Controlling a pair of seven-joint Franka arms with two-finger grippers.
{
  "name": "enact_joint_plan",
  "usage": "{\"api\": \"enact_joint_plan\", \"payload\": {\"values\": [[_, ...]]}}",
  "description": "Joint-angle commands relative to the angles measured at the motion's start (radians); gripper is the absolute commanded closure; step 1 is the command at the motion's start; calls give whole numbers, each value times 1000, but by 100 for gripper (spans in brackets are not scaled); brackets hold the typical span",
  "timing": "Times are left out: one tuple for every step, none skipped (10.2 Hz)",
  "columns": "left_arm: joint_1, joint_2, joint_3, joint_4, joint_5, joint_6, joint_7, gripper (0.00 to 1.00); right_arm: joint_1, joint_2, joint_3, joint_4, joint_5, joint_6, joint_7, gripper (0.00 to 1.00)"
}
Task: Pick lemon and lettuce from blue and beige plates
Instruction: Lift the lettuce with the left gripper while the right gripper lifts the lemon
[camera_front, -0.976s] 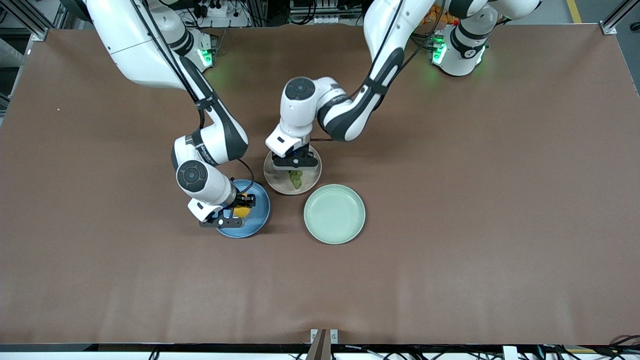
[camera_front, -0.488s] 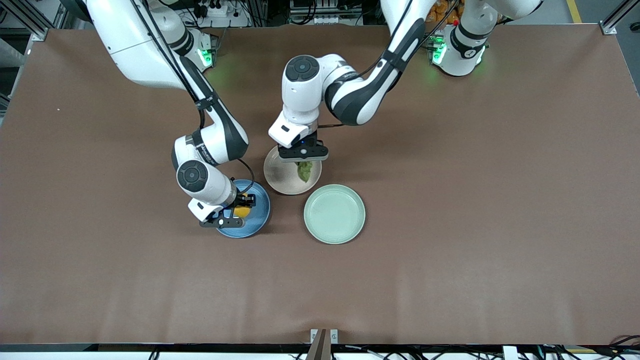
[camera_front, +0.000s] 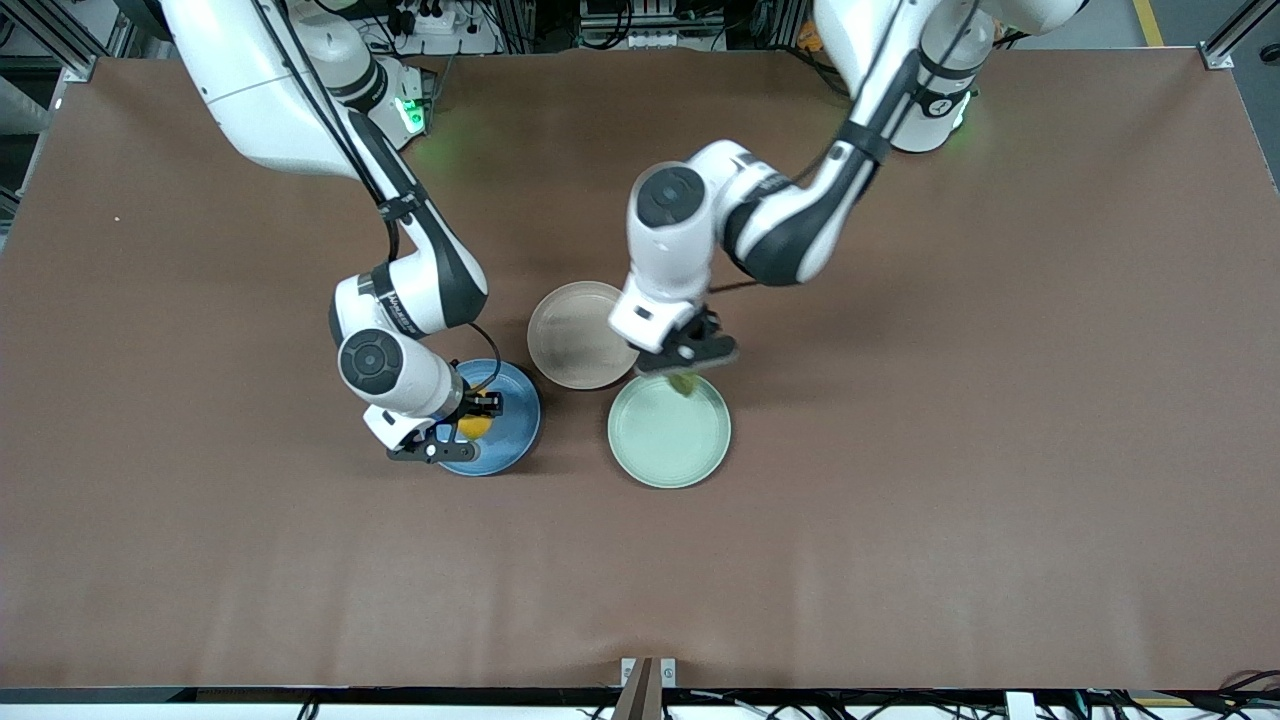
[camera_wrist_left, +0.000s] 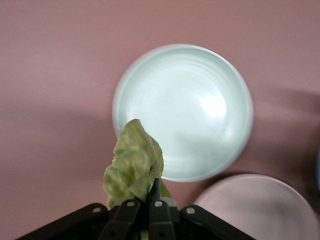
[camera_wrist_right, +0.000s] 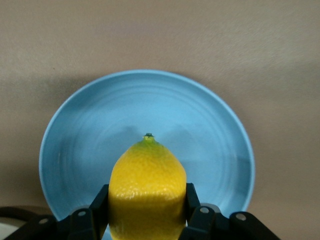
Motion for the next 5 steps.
{"api": "enact_joint_plan", "payload": {"values": [[116, -59, -8, -45, 9, -58, 131, 100, -47, -25, 12, 51, -14, -103, -49, 87], [194, -70, -11, -45, 11, -60, 196, 100, -73, -45, 12, 52, -12, -126, -86, 87], [245, -70, -11, -45, 8, -64, 244, 100, -105, -63, 12, 51, -12, -156, -125, 87], [281, -70, -12, -46, 8, -66, 265, 100, -131, -80, 12, 51, -12, -190, -160, 87], [308, -67, -12, -48, 8, -66, 285, 100, -162, -98, 12, 51, -12, -215, -195, 87]]}}
